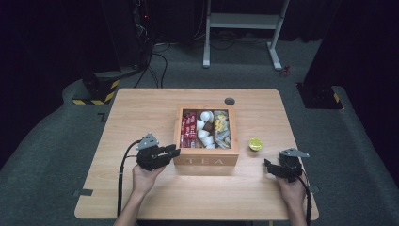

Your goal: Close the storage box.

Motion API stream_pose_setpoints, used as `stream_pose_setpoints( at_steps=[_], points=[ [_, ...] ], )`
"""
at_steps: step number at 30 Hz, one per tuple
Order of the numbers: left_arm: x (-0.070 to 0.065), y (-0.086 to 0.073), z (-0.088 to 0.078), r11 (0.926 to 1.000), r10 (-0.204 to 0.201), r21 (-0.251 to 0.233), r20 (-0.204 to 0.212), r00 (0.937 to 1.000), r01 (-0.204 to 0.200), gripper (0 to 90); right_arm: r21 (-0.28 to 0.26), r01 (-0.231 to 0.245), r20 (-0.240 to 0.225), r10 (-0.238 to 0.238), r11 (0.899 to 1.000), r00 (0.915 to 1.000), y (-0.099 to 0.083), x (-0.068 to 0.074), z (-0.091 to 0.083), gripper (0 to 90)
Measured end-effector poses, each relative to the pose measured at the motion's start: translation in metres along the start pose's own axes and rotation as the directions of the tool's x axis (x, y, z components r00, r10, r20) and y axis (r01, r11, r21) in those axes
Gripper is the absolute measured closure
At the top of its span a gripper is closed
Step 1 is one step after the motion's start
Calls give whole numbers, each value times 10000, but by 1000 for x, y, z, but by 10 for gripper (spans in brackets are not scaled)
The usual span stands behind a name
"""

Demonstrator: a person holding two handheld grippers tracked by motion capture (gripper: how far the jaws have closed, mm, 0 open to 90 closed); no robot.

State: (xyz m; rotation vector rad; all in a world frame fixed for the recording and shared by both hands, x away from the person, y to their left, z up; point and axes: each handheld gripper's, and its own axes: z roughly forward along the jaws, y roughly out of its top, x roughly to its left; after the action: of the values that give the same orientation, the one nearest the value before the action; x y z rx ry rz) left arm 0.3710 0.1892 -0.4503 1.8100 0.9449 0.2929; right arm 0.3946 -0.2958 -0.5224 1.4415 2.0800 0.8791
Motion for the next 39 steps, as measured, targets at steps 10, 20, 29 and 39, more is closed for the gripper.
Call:
stream_pose_setpoints(
  at_steps=[10,20,29,39],
  points=[
    [14,0,-14,9991,-370,-230,-621,9974,356,583,7,-30,-1,30,10000,10000,0,0,0,286],
    [32,-4,-33,9954,-819,-604,-1199,9894,750,515,2,-14,7,14,10000,10000,0,0,0,286],
    [47,-15,-48,9907,-1140,-922,-1643,9798,998,487,6,-37,5,37,10000,10000,0,0,0,287],
    [61,-32,-54,9892,-1391,-759,-2244,9645,1250,460,0,-27,4,27,10000,10000,0,0,0,287]
  ],
)
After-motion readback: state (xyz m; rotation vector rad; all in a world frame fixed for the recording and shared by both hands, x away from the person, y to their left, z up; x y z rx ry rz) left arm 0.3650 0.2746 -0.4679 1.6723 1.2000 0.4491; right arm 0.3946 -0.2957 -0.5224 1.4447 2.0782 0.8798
